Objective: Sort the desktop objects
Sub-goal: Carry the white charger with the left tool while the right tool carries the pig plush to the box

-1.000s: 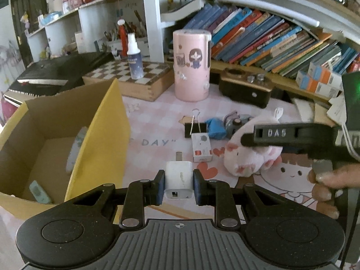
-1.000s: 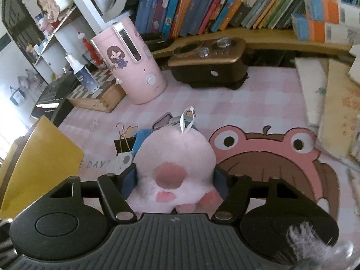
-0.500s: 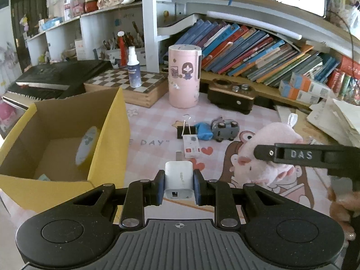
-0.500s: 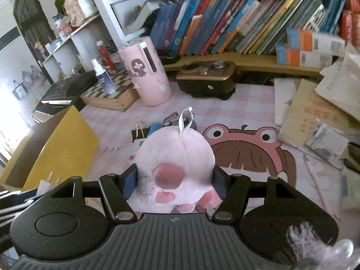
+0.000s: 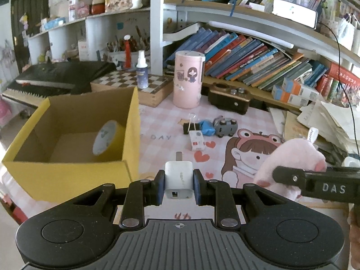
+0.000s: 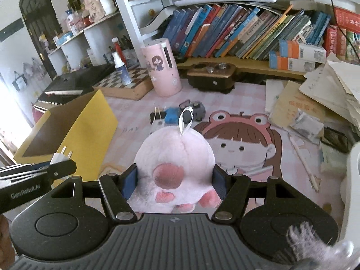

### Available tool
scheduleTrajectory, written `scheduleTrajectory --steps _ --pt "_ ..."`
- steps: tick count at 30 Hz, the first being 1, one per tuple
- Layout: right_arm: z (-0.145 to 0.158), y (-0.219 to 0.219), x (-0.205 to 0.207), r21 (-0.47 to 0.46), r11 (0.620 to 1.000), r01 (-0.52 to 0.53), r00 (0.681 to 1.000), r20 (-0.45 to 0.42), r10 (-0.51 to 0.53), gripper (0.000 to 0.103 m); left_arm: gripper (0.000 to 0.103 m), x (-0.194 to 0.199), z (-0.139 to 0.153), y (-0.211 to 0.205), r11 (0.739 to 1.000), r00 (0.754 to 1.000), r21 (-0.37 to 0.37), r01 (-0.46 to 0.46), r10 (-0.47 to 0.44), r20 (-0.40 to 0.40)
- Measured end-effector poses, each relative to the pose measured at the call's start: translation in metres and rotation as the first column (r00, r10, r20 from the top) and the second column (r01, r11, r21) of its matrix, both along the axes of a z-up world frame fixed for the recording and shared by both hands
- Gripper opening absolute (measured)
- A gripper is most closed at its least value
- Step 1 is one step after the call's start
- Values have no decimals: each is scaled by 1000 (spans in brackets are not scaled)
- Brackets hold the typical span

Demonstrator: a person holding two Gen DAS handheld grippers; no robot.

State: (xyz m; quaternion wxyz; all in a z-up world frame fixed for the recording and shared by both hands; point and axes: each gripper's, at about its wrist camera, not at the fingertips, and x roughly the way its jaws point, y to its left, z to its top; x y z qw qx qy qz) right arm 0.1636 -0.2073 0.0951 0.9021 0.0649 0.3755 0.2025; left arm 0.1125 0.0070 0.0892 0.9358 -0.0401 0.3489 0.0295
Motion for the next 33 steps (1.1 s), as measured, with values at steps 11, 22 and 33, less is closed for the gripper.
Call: scheduleTrajectory --steps 11,22,33 --pt "5 40 -55 -13 998 60 998 -33 -61 65 24 -43 3 47 1000 999 2 29 -29 24" --pt "10 92 -118 -23 997 73 997 -14 -73 65 24 -82 3 101 999 998 7 50 -50 35" --pt "12 119 -157 -10 994 109 994 1 -109 65 24 -107 11 130 997 994 15 80 -81 74"
